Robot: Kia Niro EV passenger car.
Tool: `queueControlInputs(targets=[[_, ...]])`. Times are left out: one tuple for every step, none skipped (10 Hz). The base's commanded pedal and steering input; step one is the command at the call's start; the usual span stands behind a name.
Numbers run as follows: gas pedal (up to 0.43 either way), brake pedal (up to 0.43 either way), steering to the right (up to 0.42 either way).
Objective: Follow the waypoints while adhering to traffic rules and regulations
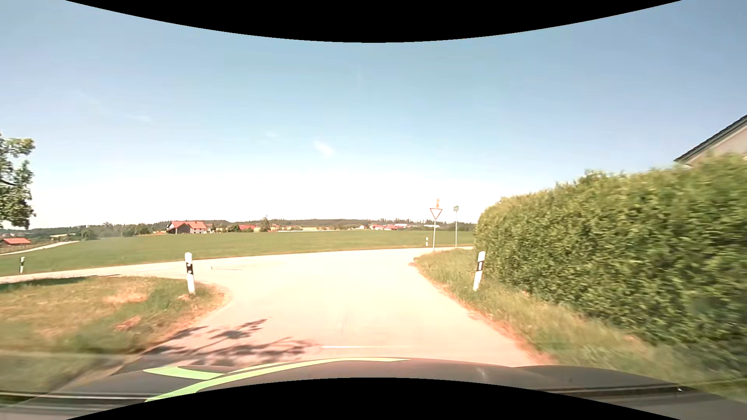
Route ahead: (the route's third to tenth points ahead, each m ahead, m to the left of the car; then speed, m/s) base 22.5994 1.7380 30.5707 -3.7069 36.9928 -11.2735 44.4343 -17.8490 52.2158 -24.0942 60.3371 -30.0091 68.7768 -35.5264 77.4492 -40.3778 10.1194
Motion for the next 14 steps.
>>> queueControlInputs(targets=[[0.0,0.232,-0.016],[0.0,0.238,-0.016],[0.0,0.238,-0.014],[0.0,0.238,-0.01],[0.0,0.244,-0.006],[0.0,0.244,-0.003],[0.0,0.244,-0.002],[0.0,0.244,-0.001],[0.0,0.238,0.001],[0.0,0.226,0.007],[0.0,0.213,0.011],[0.0,0.201,0.017],[0.0,0.189,0.024],[0.0,0.183,0.03]])
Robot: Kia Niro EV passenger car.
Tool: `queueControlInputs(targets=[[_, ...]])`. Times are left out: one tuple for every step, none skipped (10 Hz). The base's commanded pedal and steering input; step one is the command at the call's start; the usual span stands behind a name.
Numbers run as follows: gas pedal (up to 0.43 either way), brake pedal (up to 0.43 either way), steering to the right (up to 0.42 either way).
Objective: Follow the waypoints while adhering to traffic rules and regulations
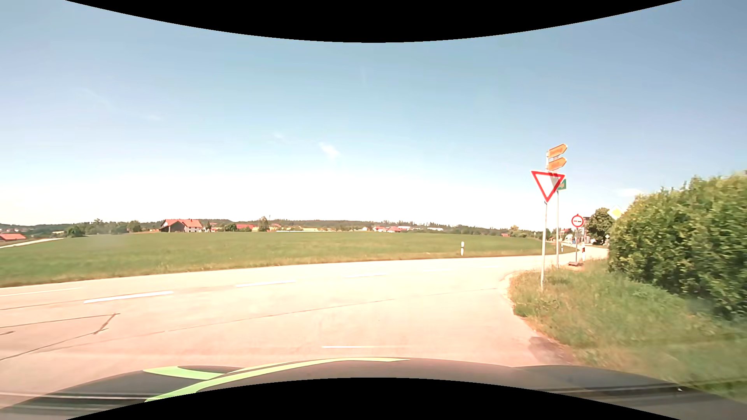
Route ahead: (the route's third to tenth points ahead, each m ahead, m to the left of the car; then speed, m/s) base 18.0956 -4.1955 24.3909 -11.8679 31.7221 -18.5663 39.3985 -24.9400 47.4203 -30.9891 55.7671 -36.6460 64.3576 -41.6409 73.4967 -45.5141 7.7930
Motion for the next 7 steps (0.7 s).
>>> queueControlInputs(targets=[[0.0,0.14,0.04],[0.0,0.049,0.051],[0.0,0.006,0.065],[0.0,0.0,0.081],[0.0,0.0,0.1],[0.008,0.0,0.117],[0.098,0.0,0.133]])
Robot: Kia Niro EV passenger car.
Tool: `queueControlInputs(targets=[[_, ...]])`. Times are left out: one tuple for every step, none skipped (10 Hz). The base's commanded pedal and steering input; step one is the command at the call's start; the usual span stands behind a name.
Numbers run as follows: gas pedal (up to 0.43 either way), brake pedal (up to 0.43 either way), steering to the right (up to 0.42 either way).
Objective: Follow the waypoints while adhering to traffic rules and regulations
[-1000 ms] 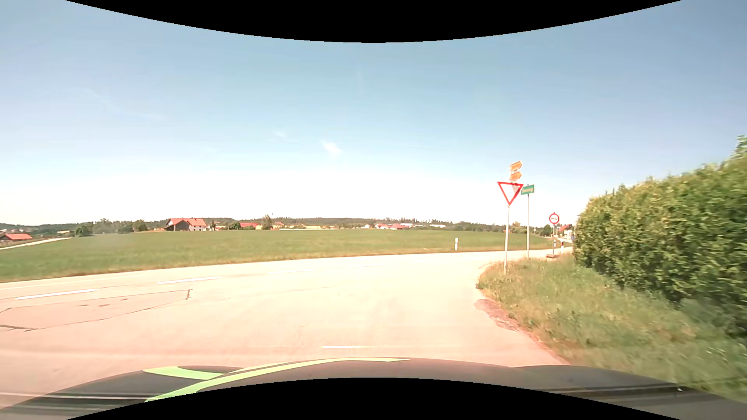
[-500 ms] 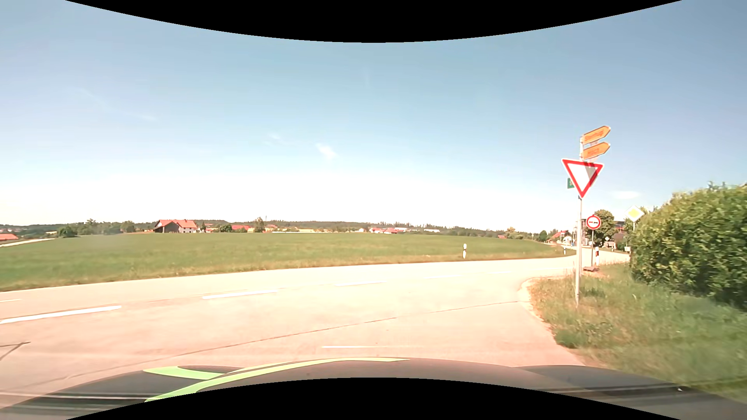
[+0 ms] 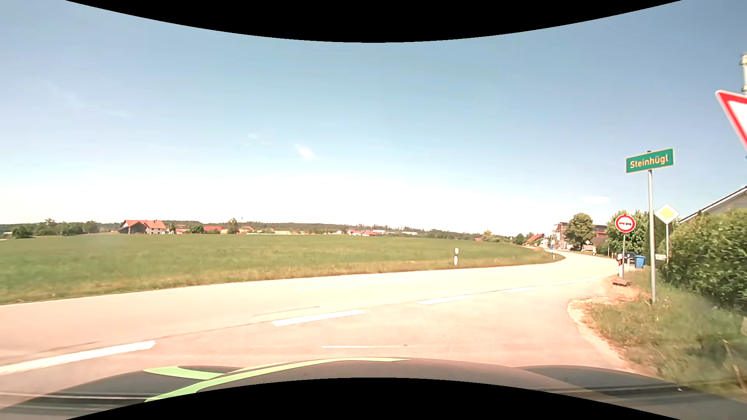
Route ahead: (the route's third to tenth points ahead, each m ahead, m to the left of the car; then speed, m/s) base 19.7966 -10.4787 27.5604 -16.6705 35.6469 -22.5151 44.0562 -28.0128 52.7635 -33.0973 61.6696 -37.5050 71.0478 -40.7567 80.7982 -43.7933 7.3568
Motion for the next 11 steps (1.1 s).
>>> queueControlInputs(targets=[[0.098,0.0,0.155],[0.098,0.0,0.174],[0.11,0.0,0.189],[0.11,0.0,0.206],[0.11,0.0,0.218],[0.11,0.0,0.227],[0.118,0.0,0.232],[0.13,0.0,0.232],[0.13,0.0,0.232],[0.15,0.0,0.23],[0.169,0.0,0.229]])
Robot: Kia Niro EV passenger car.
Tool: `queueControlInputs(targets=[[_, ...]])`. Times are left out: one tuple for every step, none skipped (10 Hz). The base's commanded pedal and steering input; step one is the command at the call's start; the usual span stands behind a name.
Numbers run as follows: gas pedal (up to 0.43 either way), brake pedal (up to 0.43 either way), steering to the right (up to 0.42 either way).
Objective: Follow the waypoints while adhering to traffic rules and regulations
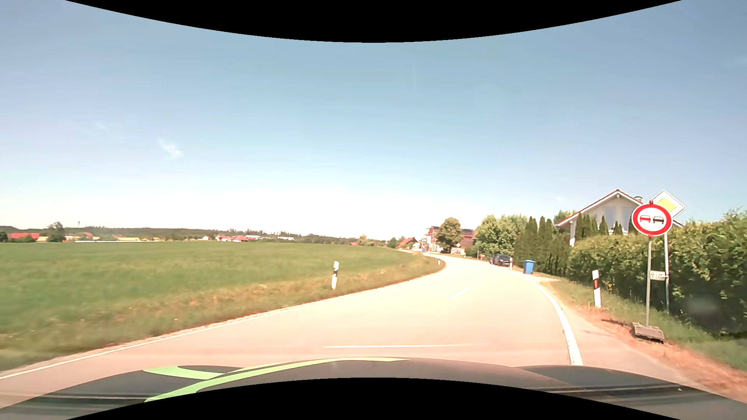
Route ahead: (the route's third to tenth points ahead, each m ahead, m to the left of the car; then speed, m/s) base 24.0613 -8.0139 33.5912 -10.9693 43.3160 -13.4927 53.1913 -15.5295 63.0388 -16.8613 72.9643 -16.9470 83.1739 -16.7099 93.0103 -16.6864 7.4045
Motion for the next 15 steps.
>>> queueControlInputs(targets=[[0.197,0.0,0.229],[0.197,0.0,0.228],[0.209,0.0,0.223],[0.228,0.0,0.216],[0.24,0.0,0.207],[0.248,0.0,0.197],[0.268,0.0,0.182],[0.28,0.0,0.163],[0.287,0.0,0.142],[0.299,0.0,0.112],[0.319,0.0,0.086],[0.319,0.0,0.061],[0.319,0.0,0.04],[0.331,0.0,0.016],[0.331,0.0,0.001]])
